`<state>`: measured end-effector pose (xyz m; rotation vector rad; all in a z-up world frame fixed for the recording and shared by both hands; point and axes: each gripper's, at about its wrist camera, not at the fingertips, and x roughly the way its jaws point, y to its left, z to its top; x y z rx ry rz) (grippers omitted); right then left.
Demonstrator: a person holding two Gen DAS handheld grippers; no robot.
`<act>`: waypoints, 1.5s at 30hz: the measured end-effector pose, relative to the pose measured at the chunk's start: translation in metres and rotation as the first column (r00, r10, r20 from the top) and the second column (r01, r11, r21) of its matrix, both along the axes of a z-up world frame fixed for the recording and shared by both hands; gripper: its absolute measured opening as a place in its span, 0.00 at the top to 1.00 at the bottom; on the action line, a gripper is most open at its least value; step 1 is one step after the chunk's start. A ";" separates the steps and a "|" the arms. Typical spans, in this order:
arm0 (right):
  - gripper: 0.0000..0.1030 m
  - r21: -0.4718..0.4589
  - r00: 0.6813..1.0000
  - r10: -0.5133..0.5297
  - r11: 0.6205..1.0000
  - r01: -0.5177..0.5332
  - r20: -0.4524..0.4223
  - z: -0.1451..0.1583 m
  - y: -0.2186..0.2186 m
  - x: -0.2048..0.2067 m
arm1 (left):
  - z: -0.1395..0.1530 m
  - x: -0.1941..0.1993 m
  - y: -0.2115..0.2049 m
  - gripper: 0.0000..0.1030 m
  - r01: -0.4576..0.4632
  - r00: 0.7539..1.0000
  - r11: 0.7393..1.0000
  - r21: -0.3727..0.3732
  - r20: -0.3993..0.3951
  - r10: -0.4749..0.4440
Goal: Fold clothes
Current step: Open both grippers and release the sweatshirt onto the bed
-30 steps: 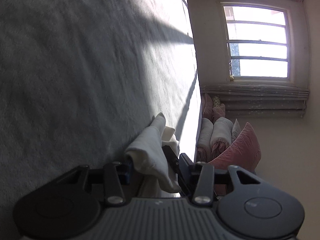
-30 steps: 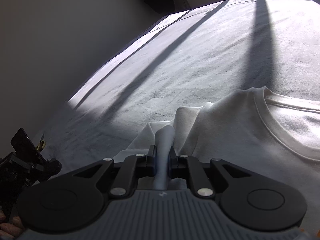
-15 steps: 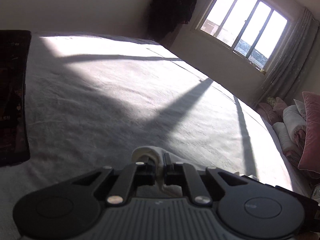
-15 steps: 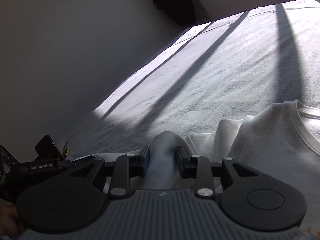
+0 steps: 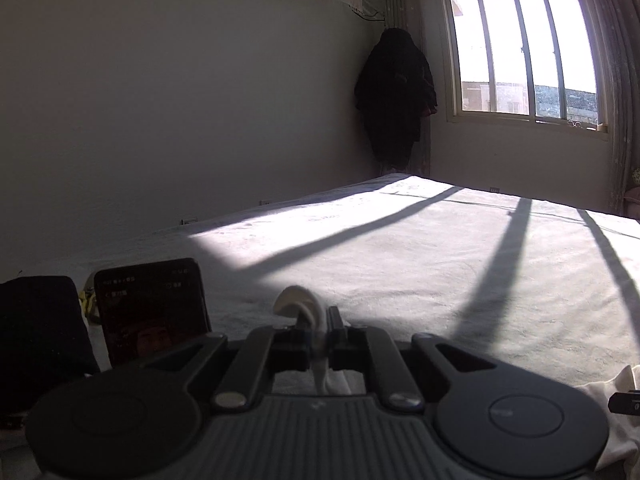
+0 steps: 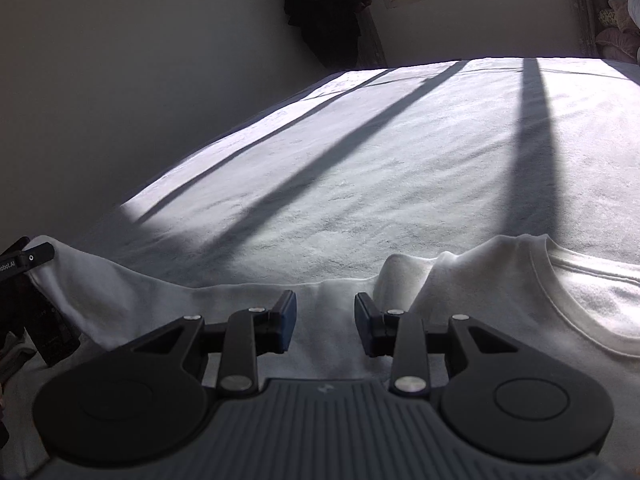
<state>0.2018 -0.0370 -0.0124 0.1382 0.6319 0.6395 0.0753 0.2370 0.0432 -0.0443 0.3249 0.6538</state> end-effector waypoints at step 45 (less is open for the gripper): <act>0.39 0.066 0.996 -0.085 0.994 0.085 -0.005 0.014 -0.026 0.004 | -0.055 0.037 -0.083 0.40 0.384 0.857 0.884 -0.268 -0.252 -0.449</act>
